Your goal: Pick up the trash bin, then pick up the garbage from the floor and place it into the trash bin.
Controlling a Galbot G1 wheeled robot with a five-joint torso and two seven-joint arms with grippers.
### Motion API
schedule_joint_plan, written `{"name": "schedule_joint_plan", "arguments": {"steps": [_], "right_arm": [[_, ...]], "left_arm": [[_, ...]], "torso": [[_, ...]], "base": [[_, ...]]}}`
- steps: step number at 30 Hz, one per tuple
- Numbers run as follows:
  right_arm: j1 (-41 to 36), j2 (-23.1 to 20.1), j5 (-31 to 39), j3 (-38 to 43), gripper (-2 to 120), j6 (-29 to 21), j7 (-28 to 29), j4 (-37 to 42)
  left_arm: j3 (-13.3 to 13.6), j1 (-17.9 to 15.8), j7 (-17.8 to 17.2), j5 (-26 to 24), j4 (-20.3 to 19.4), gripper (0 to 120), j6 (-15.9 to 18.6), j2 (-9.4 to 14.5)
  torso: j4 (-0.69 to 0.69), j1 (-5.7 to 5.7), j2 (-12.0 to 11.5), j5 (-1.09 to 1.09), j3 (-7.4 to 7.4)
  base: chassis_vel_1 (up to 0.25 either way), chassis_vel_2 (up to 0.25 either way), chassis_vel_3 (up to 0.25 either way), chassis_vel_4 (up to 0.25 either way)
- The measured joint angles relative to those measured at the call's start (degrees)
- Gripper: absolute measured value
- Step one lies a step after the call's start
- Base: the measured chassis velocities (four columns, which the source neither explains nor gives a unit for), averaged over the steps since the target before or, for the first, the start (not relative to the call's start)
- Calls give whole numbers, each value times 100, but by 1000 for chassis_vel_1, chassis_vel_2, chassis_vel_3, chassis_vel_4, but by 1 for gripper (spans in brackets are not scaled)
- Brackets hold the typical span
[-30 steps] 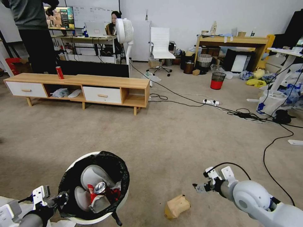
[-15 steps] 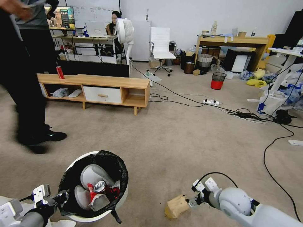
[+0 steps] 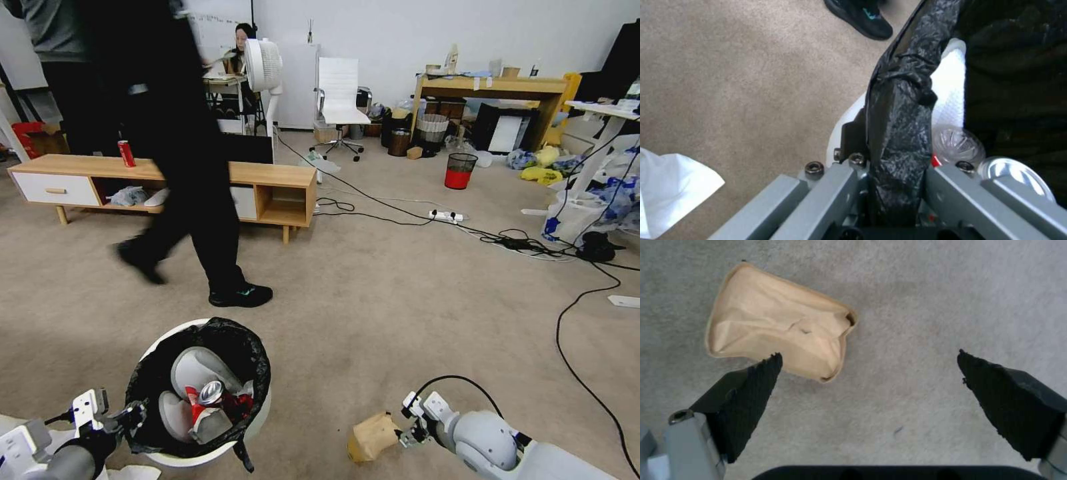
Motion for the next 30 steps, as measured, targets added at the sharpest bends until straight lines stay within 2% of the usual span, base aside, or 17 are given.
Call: {"name": "schedule_joint_plan", "arguments": {"steps": [5, 7, 12, 14, 22, 25, 27, 30], "right_arm": [[68, 0, -580, -88, 100, 221, 6, -57], [88, -20, -1070, -99, 100, 415, -47, -69], [144, -48, -1471, -101, 100, 528, -95, 28], [246, -30, -1821, -130, 100, 785, -178, 32], [469, 74, -1799, -274, 100, 905, -111, 27], [534, 87, -1581, -274, 100, 989, -100, 2], [566, 123, -1094, -297, 100, 1223, -165, -15], [556, 160, -986, -311, 100, 1341, -253, -8]], "left_arm": [[11, -5, 16, 30, 12, 1, 0, -22], [11, 1, 17, 31, -1, 1, 0, -20], [5, 5, 18, 31, -27, 1, 0, -13], [4, 12, 18, 31, -42, 1, 0, -18], [-4, 36, 18, 33, -59, 1, 0, -30], [-5, 41, 18, 33, -64, 1, 0, -29], [0, 36, 18, 38, -64, 1, 0, -28], [8, 29, 18, 42, -51, 1, 0, -26]], "torso": [[2, 0, 0, 0, 0], [1, 0, 0, 0, 0], [0, 0, 0, 0, 0], [1, 0, 0, 0, 0], [2, 0, 0, 0, 0], [1, 0, 0, -1, 0], [1, 0, 0, -1, 0], [2, 0, 0, 0, 0]], "base": [[0, 0, 0, 0], [0, 0, 0, 0], [0, 0, 0, 0], [0, 0, 0, 0], [0, 0, 0, 0], [0, 0, 0, 0], [0, 0, 0, 0], [0, 0, 0, 0]]}}
